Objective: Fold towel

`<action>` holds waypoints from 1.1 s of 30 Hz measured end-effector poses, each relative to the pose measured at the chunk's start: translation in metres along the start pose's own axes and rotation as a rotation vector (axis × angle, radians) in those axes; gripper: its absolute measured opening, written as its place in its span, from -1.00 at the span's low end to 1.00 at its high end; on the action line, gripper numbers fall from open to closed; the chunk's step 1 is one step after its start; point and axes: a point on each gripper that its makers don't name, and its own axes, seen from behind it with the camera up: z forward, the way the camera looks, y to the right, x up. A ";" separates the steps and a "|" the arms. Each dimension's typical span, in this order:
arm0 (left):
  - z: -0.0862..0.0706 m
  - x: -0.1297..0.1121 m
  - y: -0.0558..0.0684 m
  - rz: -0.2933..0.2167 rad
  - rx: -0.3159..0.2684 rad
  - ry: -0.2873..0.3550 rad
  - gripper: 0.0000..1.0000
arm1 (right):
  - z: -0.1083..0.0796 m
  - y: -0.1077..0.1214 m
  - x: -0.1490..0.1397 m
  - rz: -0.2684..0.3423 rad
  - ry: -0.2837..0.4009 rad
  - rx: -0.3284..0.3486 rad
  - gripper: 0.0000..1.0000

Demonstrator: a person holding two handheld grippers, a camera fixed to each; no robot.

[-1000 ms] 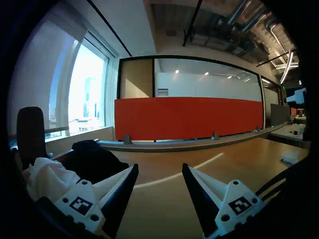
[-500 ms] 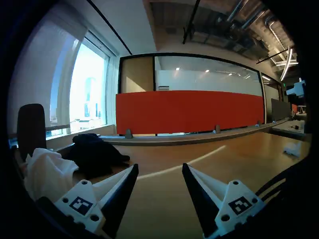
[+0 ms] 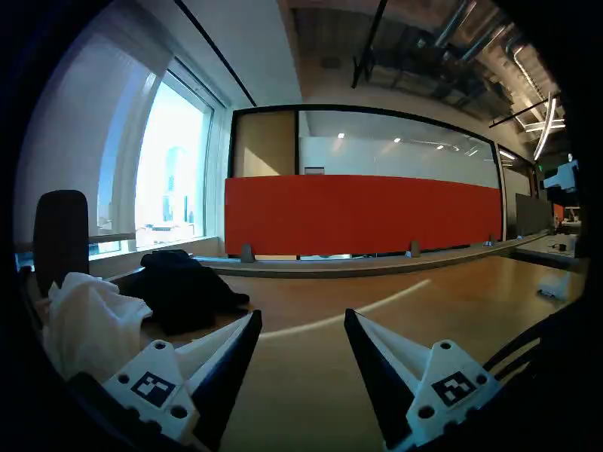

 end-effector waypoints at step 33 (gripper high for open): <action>-0.003 0.002 0.000 0.002 0.002 0.002 0.96 | 0.011 0.043 -0.057 0.037 0.056 -0.028 1.00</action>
